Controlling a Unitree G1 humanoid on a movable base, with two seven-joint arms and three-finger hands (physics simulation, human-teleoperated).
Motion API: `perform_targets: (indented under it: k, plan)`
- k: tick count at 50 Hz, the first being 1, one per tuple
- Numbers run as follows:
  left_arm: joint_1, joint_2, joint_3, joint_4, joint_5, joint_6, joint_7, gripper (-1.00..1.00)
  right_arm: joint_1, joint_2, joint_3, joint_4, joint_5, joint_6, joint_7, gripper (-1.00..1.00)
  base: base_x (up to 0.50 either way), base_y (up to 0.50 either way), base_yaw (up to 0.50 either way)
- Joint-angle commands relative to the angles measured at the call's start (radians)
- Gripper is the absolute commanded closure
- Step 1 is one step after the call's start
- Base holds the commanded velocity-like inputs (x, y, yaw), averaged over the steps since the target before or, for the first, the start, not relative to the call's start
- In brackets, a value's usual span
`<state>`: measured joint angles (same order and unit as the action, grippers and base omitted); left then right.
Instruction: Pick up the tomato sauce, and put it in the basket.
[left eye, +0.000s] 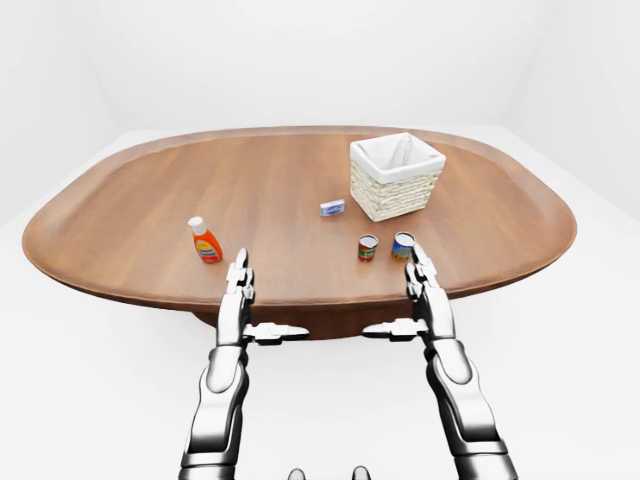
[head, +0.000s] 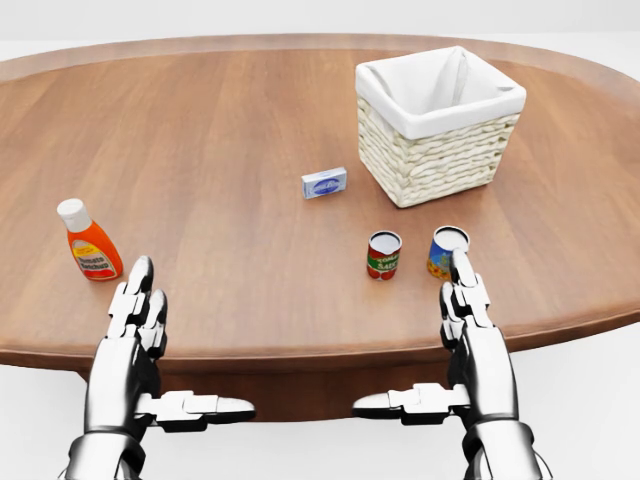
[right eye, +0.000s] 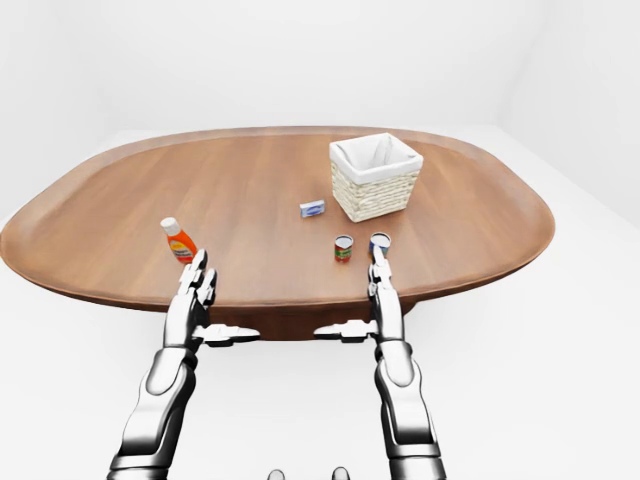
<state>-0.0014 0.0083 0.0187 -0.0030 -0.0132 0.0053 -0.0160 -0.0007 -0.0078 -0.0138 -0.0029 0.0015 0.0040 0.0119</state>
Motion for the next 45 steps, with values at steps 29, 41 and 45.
perform_targets:
  k: [29, 41, 45]
  plan:
    - [-0.14, 0.27, 0.58, -0.393, -0.4, 0.082, 0.316, -1.0, 0.055, -0.135, -0.707, -0.781, 0.402, 0.083, -0.012, -1.0, 0.0, 0.0, 0.0]
    - [-0.098, 0.31, 0.645, -0.301, -0.502, 0.082, 0.487, -1.0, 0.13, -0.138, -0.944, -0.754, 0.604, 0.083, -0.112, -1.0, 0.0, 0.0, 0.0]
    - [-0.093, 0.307, 0.634, -0.304, -0.503, 0.082, 0.485, -1.0, 0.14, -0.138, -0.932, -0.75, 0.613, 0.083, -0.113, -1.0, 0.0, 0.0, 0.0]
